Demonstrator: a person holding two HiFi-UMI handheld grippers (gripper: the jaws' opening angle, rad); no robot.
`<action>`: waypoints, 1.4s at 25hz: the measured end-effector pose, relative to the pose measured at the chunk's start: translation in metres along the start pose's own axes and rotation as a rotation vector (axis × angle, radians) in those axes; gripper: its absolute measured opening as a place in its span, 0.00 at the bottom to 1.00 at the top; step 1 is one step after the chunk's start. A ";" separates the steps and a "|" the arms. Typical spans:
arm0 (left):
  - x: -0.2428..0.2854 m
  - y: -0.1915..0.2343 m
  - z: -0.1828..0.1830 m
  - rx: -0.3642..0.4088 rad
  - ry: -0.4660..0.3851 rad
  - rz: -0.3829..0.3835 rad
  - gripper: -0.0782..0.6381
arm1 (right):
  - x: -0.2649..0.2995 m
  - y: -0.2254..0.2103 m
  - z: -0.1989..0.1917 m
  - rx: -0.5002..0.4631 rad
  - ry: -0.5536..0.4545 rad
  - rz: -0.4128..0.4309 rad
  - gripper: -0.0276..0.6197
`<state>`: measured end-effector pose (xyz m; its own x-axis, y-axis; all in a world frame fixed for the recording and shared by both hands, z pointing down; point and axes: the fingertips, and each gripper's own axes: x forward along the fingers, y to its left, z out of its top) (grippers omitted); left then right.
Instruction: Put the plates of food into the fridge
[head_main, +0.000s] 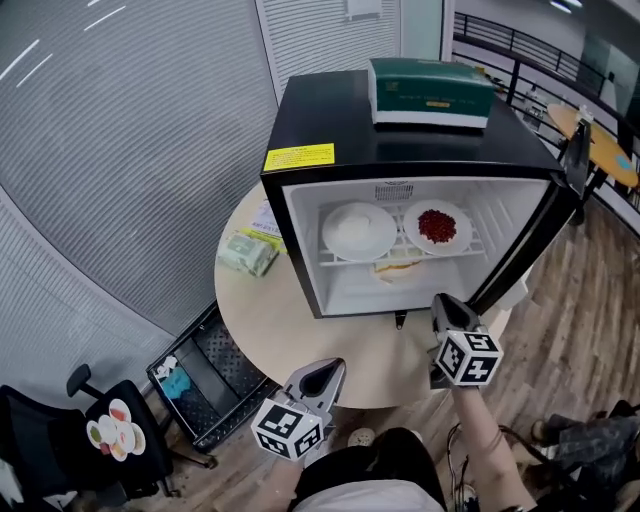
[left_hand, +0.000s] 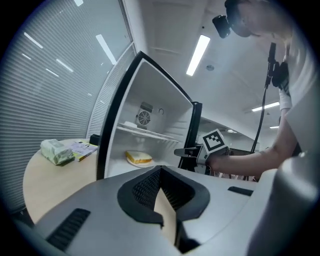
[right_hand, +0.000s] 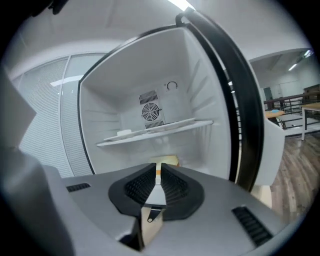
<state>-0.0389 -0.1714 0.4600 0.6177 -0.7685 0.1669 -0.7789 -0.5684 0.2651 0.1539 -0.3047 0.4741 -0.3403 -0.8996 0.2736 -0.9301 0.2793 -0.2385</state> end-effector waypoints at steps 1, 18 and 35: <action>0.005 -0.006 0.003 0.012 -0.002 -0.024 0.12 | -0.010 0.001 0.001 -0.004 -0.019 0.000 0.10; 0.050 -0.136 0.006 0.077 0.011 -0.342 0.12 | -0.195 0.059 -0.031 -0.053 -0.173 -0.112 0.08; 0.032 -0.126 -0.001 0.053 0.007 -0.275 0.12 | -0.193 0.054 -0.042 -0.042 -0.143 -0.156 0.06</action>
<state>0.0792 -0.1245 0.4325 0.8071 -0.5816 0.1018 -0.5865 -0.7699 0.2515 0.1636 -0.1022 0.4473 -0.1718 -0.9707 0.1680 -0.9758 0.1443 -0.1641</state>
